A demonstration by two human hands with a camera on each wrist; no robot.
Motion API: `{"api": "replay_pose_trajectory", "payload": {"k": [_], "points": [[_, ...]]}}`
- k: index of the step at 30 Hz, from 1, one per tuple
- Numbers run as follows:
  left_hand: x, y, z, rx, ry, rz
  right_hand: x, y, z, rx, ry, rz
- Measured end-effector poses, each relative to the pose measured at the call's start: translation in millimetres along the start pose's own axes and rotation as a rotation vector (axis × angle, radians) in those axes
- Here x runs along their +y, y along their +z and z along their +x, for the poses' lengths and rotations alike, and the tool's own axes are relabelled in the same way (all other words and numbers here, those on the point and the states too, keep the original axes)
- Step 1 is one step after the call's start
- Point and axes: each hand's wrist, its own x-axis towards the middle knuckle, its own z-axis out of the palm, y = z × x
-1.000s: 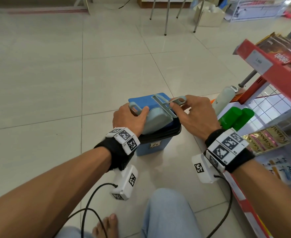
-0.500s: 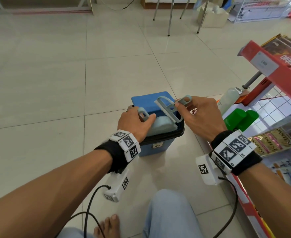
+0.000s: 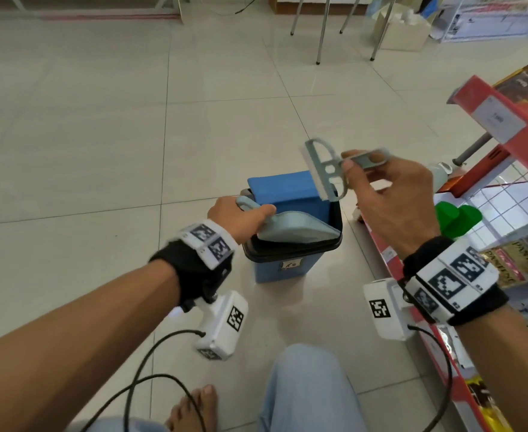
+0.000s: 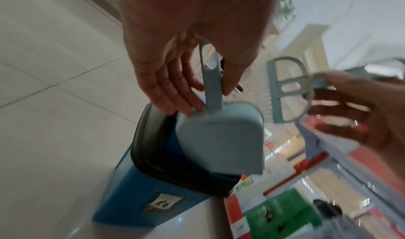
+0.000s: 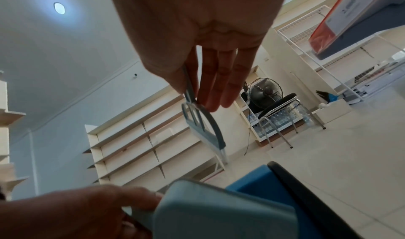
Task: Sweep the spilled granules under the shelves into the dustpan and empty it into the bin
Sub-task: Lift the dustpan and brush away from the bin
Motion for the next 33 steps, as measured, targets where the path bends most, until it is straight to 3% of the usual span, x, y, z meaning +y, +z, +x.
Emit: {"api": "replay_pose_trajectory", "payload": {"k": [3, 5, 10, 14, 18, 21, 23, 27, 33], "points": [[1.3, -17.5, 2.9, -0.114, -0.163, -0.231, -9.0, -2.7, 9.6, 0.019, 0.032, 0.131], [-6.4, -30.3, 0.9, -0.143, -0.195, -0.354, -13.6, -0.7, 13.7, -0.015, 0.096, 0.251], [-57.7, -66.2, -10.2, -0.238, -0.216, -0.551, -19.5, 21.7, 9.4, -0.264, 0.223, 0.439], [-98.4, -96.2, -9.4, -0.191, -0.219, -0.648, -25.6, 62.4, 1.8, -0.580, 0.134, 0.281], [-125.9, -101.5, -0.5, -0.128, -0.229, -0.453, -34.8, 123.4, -18.7, -0.899, 0.023, 0.045], [-146.1, -92.1, 17.0, -0.070, -0.253, -0.310, -34.1, 177.3, -33.9, -1.036, -0.018, -0.093], [-160.2, -84.3, 31.0, -0.036, -0.257, -0.282, -27.2, 213.3, -42.3, -1.068, 0.010, -0.144], [-185.9, -66.5, 60.9, -0.006, -0.290, -0.259, -2.8, 273.7, -59.6, -1.034, 0.210, -0.128], [-232.4, -42.6, 90.8, 0.079, -0.322, -0.010, 39.1, 326.0, -77.2, -0.808, 0.427, 0.010]]}}
